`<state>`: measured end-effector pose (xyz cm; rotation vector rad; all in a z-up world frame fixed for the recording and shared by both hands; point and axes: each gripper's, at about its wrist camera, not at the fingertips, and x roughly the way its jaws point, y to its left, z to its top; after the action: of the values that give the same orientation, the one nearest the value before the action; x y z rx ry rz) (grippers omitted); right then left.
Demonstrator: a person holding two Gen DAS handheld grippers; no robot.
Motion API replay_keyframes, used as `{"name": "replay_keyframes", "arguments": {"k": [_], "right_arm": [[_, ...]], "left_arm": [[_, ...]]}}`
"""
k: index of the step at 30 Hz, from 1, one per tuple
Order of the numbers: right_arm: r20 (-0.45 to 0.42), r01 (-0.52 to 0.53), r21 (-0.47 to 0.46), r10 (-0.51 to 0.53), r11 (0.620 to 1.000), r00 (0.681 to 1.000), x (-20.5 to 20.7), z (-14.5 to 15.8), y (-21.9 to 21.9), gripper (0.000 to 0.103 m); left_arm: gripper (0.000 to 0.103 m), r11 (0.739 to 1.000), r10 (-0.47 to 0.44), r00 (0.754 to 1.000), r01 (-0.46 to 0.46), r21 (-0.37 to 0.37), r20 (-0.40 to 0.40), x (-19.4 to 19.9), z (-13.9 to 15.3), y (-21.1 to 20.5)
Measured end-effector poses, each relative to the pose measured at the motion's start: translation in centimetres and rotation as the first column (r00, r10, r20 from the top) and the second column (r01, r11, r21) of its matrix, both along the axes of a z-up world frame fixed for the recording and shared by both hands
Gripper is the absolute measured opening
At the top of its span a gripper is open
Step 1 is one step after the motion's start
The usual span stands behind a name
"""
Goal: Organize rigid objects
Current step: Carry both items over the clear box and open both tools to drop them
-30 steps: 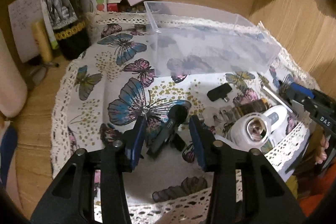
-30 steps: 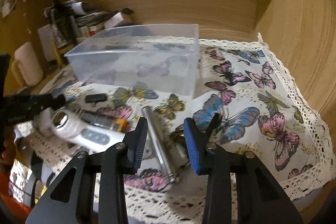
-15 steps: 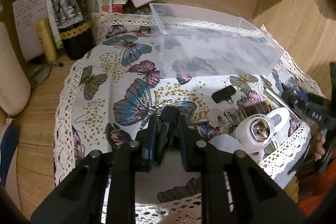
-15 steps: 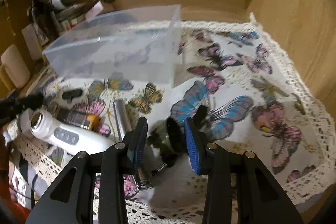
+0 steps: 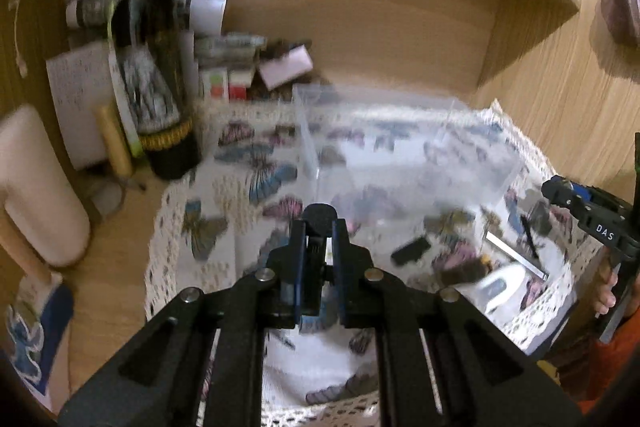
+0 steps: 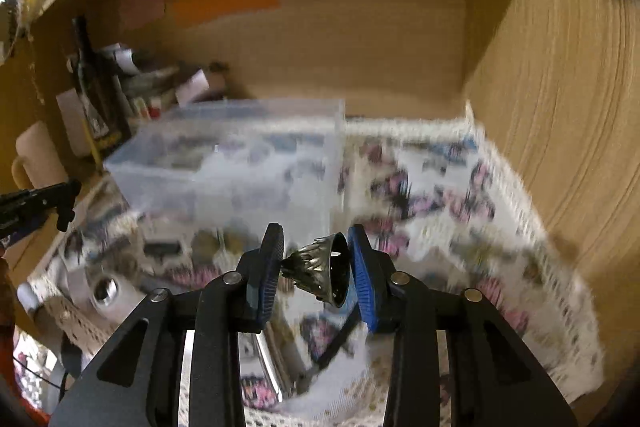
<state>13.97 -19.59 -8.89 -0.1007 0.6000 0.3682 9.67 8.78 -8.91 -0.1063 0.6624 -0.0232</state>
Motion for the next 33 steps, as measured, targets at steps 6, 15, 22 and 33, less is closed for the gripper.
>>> {"name": "replay_keyframes", "arguments": {"k": [6,15,22,33], "right_arm": [[0.09,-0.046,0.052,0.042,0.998,0.995,0.7,3.7,0.9,0.031],[0.165,-0.115,0.096,0.098,0.989,0.981,3.6,7.8,3.0,0.031],[0.105,-0.144,0.049,0.138,0.988,0.985,7.8,6.6,5.9,0.031],[-0.104,-0.182,-0.086,0.173,0.979,0.979,13.1,0.1,10.0,0.031]], "left_arm": [[0.012,1.0,-0.015,0.997,0.015,-0.01,0.07,1.6,3.5,-0.5],[0.012,0.999,-0.033,0.994,0.035,-0.012,0.101,5.6,7.0,-1.7],[0.012,0.999,-0.053,0.998,0.053,-0.008,0.019,10.5,5.8,-2.5],[0.012,0.994,-0.107,0.976,0.109,-0.002,-0.189,17.3,0.2,-3.7]]}}
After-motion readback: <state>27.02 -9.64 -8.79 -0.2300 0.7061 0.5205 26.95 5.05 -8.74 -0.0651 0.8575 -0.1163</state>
